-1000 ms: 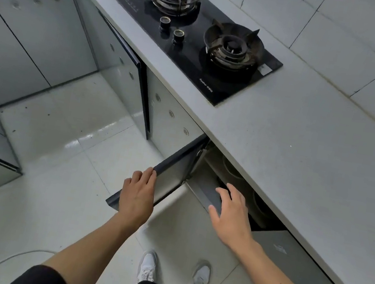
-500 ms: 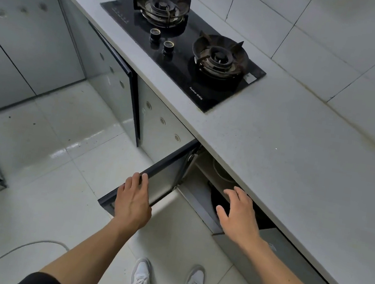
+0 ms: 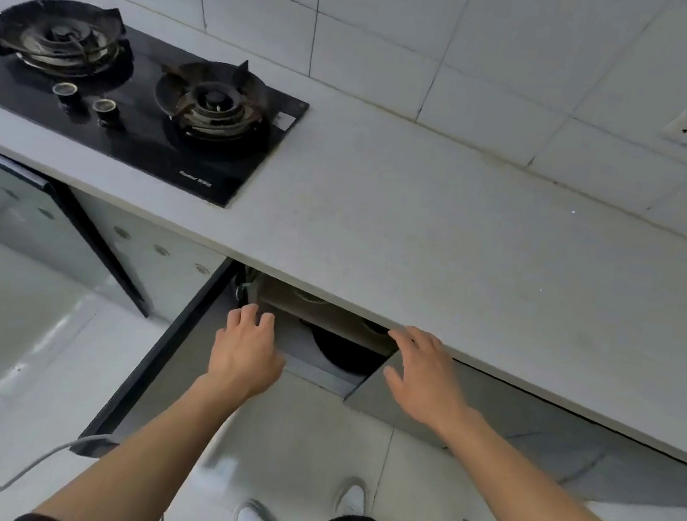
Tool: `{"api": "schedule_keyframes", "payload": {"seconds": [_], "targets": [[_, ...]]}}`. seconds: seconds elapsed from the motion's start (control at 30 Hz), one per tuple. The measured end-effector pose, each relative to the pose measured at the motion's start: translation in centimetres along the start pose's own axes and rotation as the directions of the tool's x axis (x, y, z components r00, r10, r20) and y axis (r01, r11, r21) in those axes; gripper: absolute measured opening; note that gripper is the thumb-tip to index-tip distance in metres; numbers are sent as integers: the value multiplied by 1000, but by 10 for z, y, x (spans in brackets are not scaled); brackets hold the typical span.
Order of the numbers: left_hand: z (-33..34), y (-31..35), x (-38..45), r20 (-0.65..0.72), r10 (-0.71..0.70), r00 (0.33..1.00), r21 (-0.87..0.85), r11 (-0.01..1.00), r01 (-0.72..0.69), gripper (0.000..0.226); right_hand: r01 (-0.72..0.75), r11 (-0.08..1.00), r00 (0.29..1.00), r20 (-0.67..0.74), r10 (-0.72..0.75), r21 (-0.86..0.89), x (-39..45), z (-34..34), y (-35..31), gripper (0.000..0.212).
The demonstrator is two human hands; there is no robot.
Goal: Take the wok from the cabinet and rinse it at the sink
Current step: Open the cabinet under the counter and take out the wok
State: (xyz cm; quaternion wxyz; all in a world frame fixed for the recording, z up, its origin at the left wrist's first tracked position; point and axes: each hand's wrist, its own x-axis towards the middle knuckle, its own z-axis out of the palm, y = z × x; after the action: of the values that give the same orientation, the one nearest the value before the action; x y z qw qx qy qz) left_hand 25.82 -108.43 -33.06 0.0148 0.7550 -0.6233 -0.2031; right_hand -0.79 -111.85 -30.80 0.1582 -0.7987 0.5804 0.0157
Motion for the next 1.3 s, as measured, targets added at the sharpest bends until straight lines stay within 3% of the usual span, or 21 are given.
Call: {"api": "schedule_keyframes", "payload": {"seconds": [0.17,0.27,0.33,0.47,0.53,0.63,0.7,0.8,1.0,1.3], "targets": [[-4,71,24,11,190,982,47,981,-190,54,-203,949,978,6,208,240,-8,-8,60,53],[1,106,36,59,256,965,82,962,-260,56,-329,838,938,48,344,435,-12,-8,88,50],[7,124,44,85,293,952,84,950,-300,57,-410,707,900,133,414,576,-14,-4,98,46],[20,145,63,122,355,927,95,926,-367,58,-515,271,806,353,475,813,-11,20,112,32],[23,150,73,150,372,916,118,913,-390,59,-513,-71,749,487,450,855,-8,34,120,25],[26,152,85,194,382,904,188,890,-416,62,-395,-551,698,630,341,735,-5,46,128,18],[28,152,90,220,386,896,217,876,-431,62,-290,-717,689,658,304,634,-2,53,132,24],[33,147,91,234,381,894,209,879,-429,62,-161,-823,682,664,307,545,5,61,133,31],[32,142,96,253,396,882,178,878,-445,67,60,-924,687,655,313,378,24,72,128,76],[33,143,94,302,430,851,188,848,-496,74,222,-921,687,619,382,321,42,71,109,75]]}}
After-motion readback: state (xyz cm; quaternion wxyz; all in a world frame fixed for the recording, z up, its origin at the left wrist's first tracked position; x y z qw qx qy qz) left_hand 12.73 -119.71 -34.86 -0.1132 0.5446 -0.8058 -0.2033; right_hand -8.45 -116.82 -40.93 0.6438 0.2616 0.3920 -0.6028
